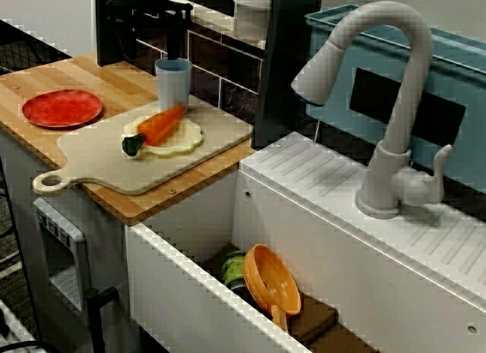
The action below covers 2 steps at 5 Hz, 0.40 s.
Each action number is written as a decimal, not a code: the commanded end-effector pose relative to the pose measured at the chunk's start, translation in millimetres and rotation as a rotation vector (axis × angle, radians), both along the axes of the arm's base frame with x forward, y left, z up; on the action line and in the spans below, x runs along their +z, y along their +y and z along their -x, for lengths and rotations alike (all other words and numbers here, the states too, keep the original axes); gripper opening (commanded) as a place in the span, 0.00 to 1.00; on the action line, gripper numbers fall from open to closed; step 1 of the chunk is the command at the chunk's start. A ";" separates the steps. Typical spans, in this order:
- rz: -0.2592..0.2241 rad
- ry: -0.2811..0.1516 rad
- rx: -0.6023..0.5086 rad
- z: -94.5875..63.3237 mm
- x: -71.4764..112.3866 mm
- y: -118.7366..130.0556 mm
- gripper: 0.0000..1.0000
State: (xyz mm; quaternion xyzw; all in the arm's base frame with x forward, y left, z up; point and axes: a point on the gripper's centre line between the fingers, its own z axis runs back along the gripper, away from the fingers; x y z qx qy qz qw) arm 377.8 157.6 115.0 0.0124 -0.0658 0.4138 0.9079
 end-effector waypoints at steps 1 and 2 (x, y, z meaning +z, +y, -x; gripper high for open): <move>-0.017 -0.042 0.022 3.2 12.2 3.7 1.00; -0.022 -0.042 0.020 0.9 8.6 3.2 1.00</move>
